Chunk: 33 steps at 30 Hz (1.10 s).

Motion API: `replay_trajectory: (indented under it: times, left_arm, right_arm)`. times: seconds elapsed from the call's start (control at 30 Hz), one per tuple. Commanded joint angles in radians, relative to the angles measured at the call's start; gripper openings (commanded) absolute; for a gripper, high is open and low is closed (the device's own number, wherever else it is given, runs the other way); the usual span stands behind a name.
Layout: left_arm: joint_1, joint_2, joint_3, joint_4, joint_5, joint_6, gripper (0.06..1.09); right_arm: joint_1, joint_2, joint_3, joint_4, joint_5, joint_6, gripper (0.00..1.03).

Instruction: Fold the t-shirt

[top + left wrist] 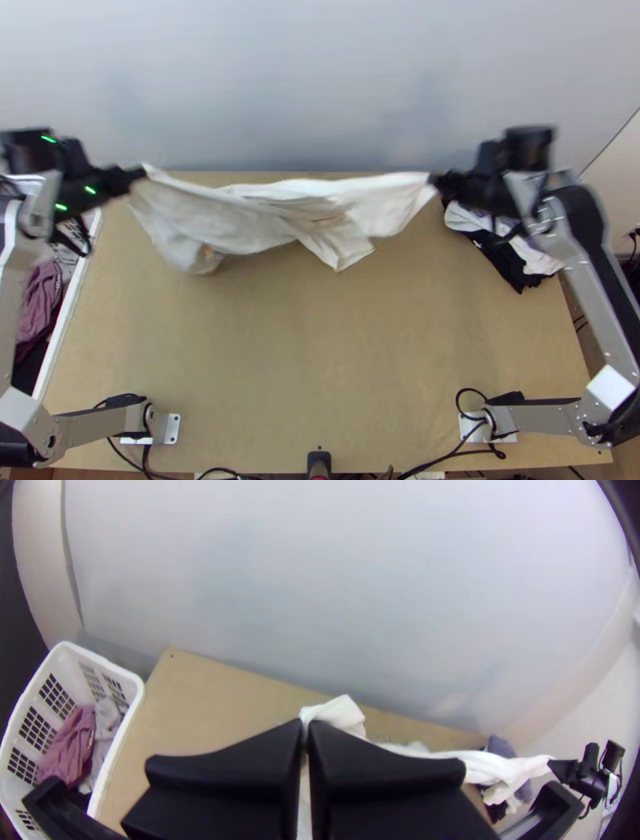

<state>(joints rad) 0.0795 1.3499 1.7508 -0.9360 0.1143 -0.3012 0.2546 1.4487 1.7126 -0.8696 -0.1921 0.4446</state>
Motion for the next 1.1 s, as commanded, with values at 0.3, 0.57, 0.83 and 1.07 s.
replay_trajectory:
  times: [0.3,0.57,0.83,1.07]
  left_arm:
    - [0.095,-0.089,0.426,-0.205,0.137,0.004,0.10]
    - [0.100,-0.156,0.374,-0.411,0.277,0.066,0.10]
    - [0.057,-0.196,0.193,-0.396,0.344,0.071,0.10]
    - [0.069,-0.224,-0.100,-0.247,0.340,0.043,0.10]
  right_arm:
    - [-0.166,-0.039,0.601,-0.247,0.083,0.074,0.03]
    - [-0.198,-0.091,0.424,-0.299,0.062,0.057,0.03]
    - [-0.275,0.064,0.225,-0.031,-0.032,0.077,0.03]
    - [-0.245,0.305,0.159,0.204,-0.052,0.075,0.03]
